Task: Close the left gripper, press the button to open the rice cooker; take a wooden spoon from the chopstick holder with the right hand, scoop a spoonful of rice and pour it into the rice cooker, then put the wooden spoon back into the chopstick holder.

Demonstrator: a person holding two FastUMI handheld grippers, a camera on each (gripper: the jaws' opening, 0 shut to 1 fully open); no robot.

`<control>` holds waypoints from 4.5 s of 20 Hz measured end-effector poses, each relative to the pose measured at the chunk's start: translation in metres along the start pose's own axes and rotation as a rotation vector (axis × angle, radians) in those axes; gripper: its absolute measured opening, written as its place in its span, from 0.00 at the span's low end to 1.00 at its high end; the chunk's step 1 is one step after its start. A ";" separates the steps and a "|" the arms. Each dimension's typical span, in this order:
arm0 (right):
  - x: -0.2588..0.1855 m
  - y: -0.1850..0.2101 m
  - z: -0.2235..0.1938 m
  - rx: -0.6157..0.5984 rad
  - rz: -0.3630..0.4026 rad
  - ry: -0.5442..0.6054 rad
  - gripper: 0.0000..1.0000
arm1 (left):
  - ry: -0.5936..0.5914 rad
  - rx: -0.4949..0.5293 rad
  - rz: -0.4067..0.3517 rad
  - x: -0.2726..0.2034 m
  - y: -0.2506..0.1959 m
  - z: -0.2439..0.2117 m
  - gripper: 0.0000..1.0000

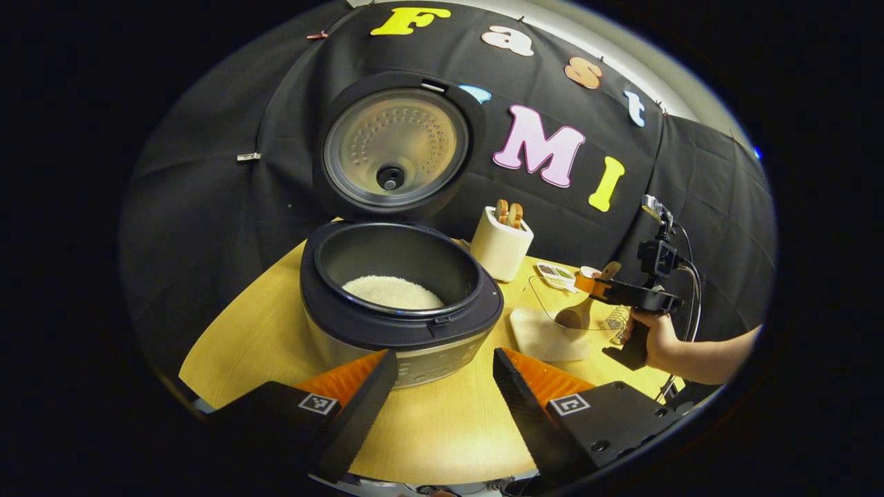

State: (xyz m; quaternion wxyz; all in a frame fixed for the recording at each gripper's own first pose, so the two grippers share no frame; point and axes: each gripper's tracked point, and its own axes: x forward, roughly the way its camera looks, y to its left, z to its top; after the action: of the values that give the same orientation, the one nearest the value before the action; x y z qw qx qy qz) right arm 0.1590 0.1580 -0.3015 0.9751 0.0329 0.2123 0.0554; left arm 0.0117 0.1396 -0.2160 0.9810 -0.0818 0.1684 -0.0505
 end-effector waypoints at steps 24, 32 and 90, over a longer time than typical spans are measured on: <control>-0.032 -0.028 0.022 0.902 -0.095 0.120 0.16 | -0.048 -0.076 0.017 -0.019 -0.003 0.030 0.96; -0.060 -0.052 0.068 1.089 -0.081 0.084 0.16 | -0.087 -0.070 0.038 -0.042 0.005 0.039 0.96; -0.119 0.346 0.046 -0.286 0.683 -0.034 0.16 | -0.210 -0.248 0.158 -0.108 0.091 0.018 0.96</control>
State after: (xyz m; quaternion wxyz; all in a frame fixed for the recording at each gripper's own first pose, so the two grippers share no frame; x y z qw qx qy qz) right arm 0.0384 0.4844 -0.1805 0.8986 -0.0336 0.1631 0.4061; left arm -0.0768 0.2448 -0.1802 0.9765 -0.1937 0.0758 0.0567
